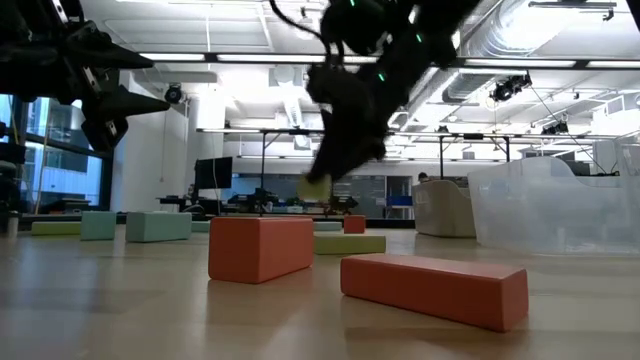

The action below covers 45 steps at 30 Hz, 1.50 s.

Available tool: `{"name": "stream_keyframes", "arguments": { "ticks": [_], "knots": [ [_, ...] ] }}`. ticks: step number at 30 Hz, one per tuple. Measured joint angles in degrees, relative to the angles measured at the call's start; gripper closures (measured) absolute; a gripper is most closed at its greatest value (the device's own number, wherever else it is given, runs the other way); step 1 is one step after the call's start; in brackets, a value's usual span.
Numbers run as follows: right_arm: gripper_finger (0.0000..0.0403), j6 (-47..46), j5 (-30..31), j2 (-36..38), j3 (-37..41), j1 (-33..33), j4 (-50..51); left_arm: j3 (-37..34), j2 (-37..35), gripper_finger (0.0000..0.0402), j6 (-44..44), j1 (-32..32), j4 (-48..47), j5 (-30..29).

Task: Sort & place blocks by color
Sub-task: Put the light green block into the gray bin

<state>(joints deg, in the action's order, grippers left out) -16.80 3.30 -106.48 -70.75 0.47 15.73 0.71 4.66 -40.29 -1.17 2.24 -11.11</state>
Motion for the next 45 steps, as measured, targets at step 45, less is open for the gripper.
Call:
{"name": "stream_keyframes", "arguments": {
  "ticks": [45],
  "knots": [
    [0.0292, 4.6, 38.0, 10.7, -28.6, -5.4, 60.5, 0.0, 0.0, 0.0227, 1.4, 0.0, 0.1, 0.0]
  ]
}}
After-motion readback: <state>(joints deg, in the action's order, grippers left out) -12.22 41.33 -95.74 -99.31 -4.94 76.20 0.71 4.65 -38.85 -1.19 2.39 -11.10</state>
